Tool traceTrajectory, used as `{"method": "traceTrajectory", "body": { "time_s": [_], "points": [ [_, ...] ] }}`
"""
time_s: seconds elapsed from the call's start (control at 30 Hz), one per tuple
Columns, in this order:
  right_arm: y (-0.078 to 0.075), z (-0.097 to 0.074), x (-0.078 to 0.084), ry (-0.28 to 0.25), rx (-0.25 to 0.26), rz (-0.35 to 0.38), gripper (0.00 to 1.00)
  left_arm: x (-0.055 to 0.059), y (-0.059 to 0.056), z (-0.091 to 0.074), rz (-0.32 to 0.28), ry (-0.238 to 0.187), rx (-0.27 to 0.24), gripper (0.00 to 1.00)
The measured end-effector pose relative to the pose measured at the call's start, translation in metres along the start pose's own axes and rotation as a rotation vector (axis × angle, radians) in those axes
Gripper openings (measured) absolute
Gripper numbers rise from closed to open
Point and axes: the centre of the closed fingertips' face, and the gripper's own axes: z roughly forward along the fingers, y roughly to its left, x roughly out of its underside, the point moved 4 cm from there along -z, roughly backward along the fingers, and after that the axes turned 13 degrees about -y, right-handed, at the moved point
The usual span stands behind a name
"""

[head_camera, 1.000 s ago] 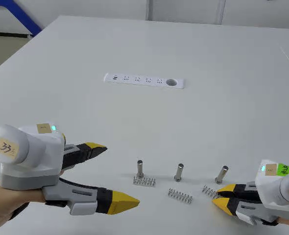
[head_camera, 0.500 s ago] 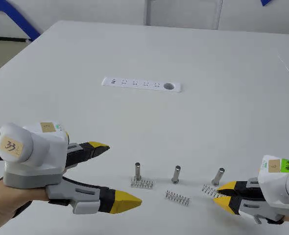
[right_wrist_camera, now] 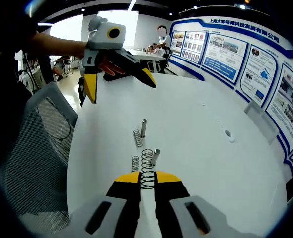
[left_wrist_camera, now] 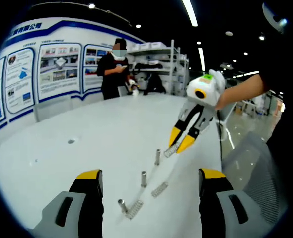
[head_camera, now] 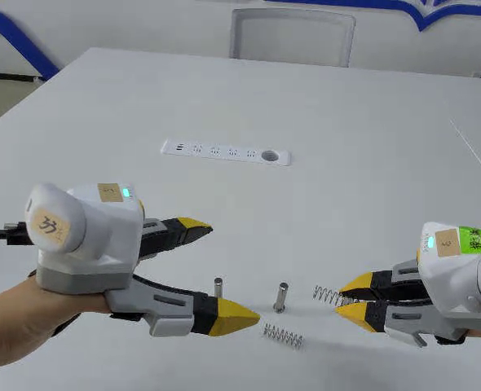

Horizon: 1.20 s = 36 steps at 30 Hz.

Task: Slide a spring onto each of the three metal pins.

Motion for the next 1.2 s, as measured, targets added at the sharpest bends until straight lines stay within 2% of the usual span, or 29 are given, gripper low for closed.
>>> {"method": "traceTrajectory", "body": {
  "time_s": [0.17,0.27,0.47,0.6,0.7,0.8,0.97,1.2],
  "points": [
    [0.012,0.0,-0.022,-0.023,-0.044,-0.034,0.11,0.003,-0.013,0.007,-0.011,0.008,0.037,0.78],
    [0.021,0.003,-0.035,-0.036,-0.077,-0.062,0.11,0.001,-0.02,0.012,-0.009,-0.006,0.057,0.73],
    [0.032,0.008,-0.05,-0.044,-0.12,-0.127,0.11,-0.002,-0.027,0.019,0.036,-0.01,0.083,0.67],
    [0.032,0.012,-0.053,-0.049,-0.122,-0.139,0.11,-0.004,-0.032,0.022,0.031,-0.015,0.109,0.63],
    [0.033,0.014,-0.057,-0.059,-0.13,-0.139,0.11,-0.002,-0.034,0.024,0.051,0.0,0.145,0.56],
    [0.034,0.015,-0.061,-0.058,-0.139,-0.154,0.11,-0.004,-0.035,0.024,0.046,-0.007,0.166,0.51],
    [0.036,0.016,-0.064,-0.063,-0.155,-0.166,0.11,-0.008,-0.038,0.022,0.06,-0.028,0.203,0.27],
    [0.039,0.016,-0.066,-0.072,-0.176,-0.176,0.11,-0.009,-0.039,0.021,0.078,-0.009,0.231,0.19]
  ]
}}
